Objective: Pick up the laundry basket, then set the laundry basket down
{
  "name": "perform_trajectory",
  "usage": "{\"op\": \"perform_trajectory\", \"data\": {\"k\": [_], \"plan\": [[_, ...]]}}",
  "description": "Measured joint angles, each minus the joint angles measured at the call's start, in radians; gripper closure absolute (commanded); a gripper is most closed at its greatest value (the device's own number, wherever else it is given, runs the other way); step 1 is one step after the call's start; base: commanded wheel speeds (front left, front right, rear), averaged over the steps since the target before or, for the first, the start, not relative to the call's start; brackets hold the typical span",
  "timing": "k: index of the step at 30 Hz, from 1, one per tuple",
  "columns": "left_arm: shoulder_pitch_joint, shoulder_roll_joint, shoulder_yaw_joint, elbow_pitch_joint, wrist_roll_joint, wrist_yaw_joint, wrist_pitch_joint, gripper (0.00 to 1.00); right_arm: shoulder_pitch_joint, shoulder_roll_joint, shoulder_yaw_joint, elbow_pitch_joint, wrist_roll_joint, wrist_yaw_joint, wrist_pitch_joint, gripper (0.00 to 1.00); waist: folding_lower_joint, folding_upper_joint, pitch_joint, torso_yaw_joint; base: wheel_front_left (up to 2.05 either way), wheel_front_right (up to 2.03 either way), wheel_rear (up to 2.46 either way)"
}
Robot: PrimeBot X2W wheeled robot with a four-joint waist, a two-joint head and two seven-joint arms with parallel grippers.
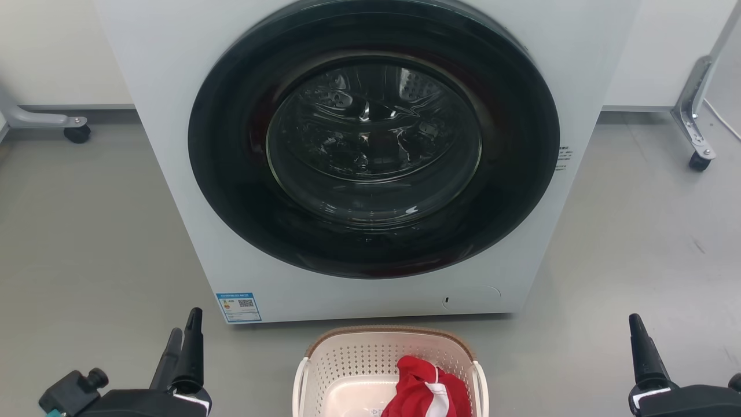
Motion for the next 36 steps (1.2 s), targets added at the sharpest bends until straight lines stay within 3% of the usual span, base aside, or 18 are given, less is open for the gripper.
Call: {"op": "perform_trajectory", "data": {"k": [18, 36], "plan": [[-0.006, 0.046, -0.094, -0.031, 0.318, 0.056, -0.05, 0.0, -0.014, -0.065, 0.106, -0.003, -0.303, -0.069, -0.061, 0.0, 0.0, 0.0, -0.009, 0.004, 0.0, 0.0, 0.0], [-0.016, 0.058, -0.158, -0.022, 0.566, 0.1, -0.106, 0.0, -0.032, -0.1, 0.188, 0.036, -0.545, -0.112, -0.123, 0.0, 0.0, 0.0, -0.012, 0.005, 0.0, 0.0, 0.0]]}}
